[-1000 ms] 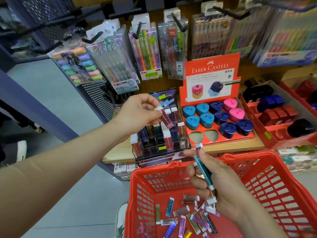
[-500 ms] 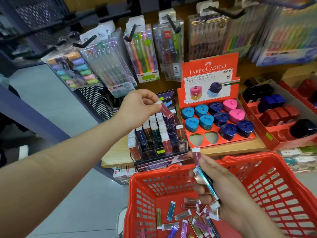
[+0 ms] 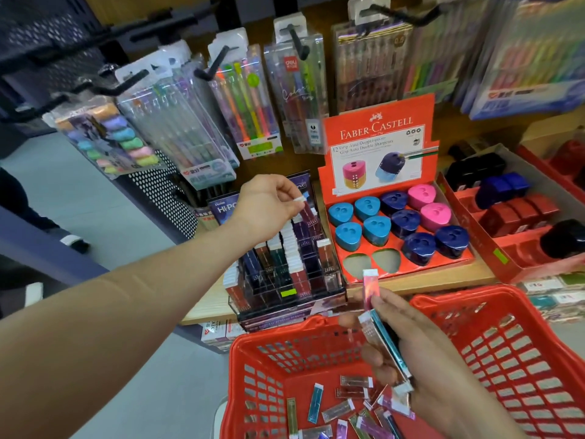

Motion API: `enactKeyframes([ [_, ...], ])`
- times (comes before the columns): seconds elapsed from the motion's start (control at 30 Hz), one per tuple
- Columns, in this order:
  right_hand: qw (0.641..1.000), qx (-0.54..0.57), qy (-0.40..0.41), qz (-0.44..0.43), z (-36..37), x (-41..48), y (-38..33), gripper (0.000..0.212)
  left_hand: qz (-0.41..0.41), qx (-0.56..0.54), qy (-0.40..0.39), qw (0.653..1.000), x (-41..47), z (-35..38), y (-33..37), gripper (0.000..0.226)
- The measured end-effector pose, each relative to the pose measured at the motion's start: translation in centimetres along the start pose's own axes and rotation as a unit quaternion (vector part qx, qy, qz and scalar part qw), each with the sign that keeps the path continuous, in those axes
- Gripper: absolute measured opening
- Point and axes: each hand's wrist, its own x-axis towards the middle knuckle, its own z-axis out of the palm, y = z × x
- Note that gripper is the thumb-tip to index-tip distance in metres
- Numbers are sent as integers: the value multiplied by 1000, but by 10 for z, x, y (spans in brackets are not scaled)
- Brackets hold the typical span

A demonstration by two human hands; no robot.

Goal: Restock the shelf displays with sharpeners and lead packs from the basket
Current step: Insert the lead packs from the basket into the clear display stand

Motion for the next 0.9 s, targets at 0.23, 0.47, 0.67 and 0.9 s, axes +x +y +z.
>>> enactKeyframes([
  [0.23, 1000, -4, 3, -15, -2, 2, -6, 25, 157, 221, 13, 962, -2, 19, -6, 12],
  [0.47, 995, -87, -6, -49, 1, -1, -15, 18, 202, 331, 5, 922, 2, 27, -5, 16],
  [0.67, 992, -97, -3, -75, 5, -3, -19, 19, 178, 291, -6, 940, -7, 10, 23, 17],
  [0.9, 986, -123, -4, -116, 11, -5, -26, 16, 116, -22, -292, 949, -58, -6, 70, 12],
])
